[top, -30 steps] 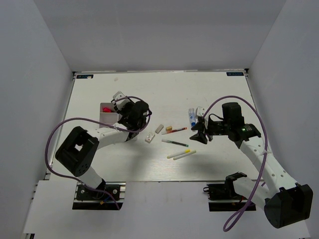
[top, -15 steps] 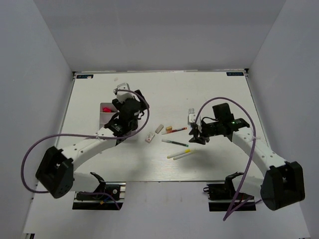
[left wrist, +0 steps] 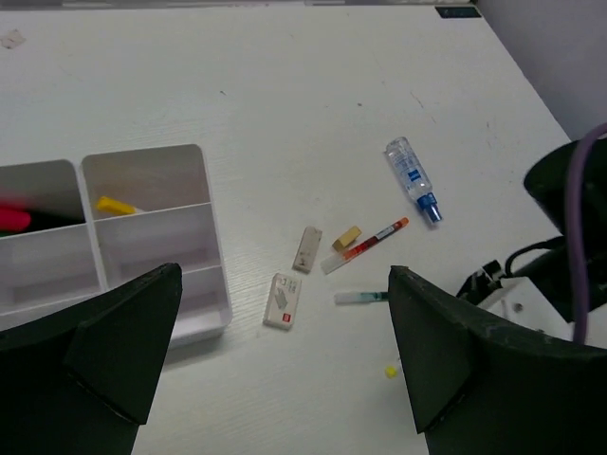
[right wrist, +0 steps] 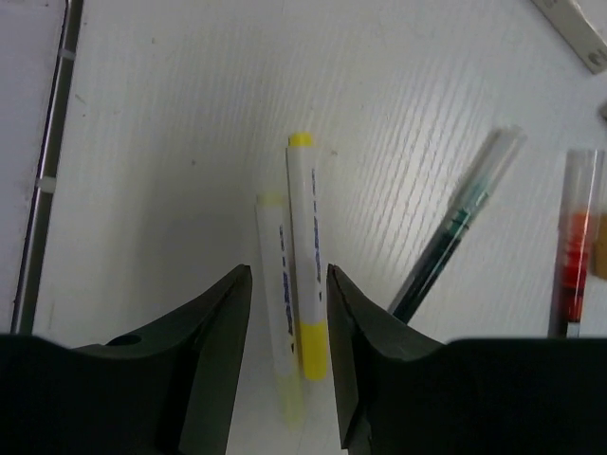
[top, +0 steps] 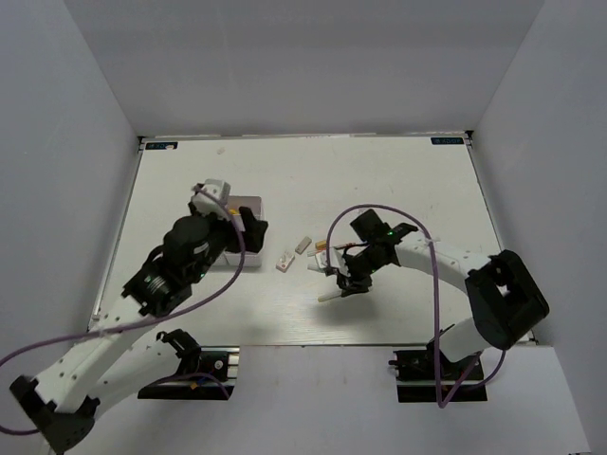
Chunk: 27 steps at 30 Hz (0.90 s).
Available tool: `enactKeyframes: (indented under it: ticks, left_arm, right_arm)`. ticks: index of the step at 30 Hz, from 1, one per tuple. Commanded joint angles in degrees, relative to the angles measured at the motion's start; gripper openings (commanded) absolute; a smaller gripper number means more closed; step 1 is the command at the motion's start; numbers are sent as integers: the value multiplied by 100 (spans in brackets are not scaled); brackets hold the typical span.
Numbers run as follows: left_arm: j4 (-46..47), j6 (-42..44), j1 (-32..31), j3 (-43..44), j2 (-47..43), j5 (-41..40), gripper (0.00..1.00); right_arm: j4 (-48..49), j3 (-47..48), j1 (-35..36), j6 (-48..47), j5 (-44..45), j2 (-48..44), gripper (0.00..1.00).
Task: Sort the stationery into containers
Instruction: Pick up the pen from the center of the board.
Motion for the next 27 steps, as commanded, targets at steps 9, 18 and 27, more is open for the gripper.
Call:
enactKeyframes:
  ticks: [9, 18, 27]
  left_arm:
    - [-559, 461, 127, -673, -1876, -141, 99]
    - [-621, 514, 127, -726, -2043, 26, 99]
    - [-621, 514, 127, -726, -2271, 79, 99]
  right_arm:
    - [531, 811, 982, 720, 645, 958, 44]
    - [592, 952, 1343, 879, 996, 1399, 43]
    - [759, 750, 1448, 941, 1891, 1461, 40]
